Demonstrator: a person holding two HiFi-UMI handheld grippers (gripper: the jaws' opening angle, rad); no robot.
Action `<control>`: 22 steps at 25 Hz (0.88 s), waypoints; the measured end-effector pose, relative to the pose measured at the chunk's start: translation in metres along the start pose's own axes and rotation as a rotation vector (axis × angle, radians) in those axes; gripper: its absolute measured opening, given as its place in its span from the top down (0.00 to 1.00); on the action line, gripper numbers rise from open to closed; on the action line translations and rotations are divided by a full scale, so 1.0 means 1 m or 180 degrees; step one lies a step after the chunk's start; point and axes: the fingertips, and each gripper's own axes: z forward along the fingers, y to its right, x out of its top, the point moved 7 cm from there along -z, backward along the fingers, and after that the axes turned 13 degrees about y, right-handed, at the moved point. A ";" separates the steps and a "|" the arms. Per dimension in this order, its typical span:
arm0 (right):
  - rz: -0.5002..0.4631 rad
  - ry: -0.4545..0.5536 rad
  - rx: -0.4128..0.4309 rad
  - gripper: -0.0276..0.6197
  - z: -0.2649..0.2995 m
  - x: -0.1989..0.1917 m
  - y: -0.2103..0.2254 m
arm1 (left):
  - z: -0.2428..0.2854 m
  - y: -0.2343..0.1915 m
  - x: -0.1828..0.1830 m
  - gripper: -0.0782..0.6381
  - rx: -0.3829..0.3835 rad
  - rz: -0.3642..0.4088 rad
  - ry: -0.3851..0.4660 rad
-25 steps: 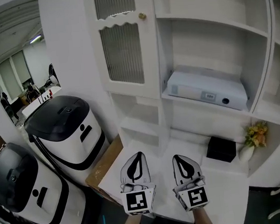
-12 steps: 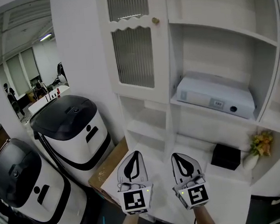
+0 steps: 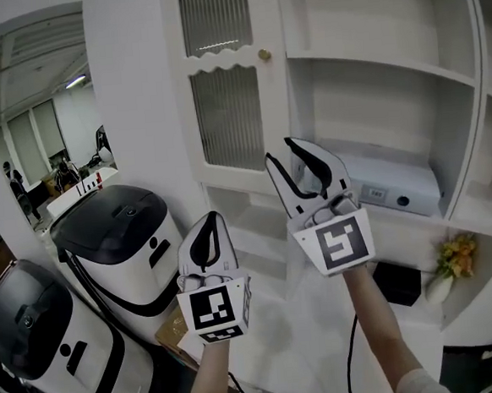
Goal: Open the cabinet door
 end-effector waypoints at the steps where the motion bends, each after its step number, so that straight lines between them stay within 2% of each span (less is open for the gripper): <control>1: -0.0195 0.0042 0.0006 0.78 0.019 0.005 0.009 | 0.002 -0.001 0.003 0.88 -0.0015 0.0033 0.0025; 5: -0.0963 0.0243 0.0017 0.77 0.082 0.017 0.043 | 0.005 -0.006 0.009 0.88 -0.0021 0.0041 0.0057; 9: -0.1414 0.0077 -0.0055 0.74 0.127 0.012 0.067 | 0.008 -0.011 0.013 0.88 0.0016 -0.0174 0.0073; 14: -0.1629 -0.0264 -0.0061 0.74 0.152 -0.005 0.093 | 0.012 -0.015 0.018 0.88 0.0022 -0.0116 0.0089; 19: -0.1793 -0.0587 0.0108 0.76 0.162 -0.019 0.103 | 0.013 -0.020 0.019 0.88 -0.0008 -0.0289 0.0056; 22: -0.2031 -0.0721 0.0150 0.80 0.166 -0.027 0.103 | 0.014 -0.018 0.021 0.88 -0.0045 -0.0271 0.0065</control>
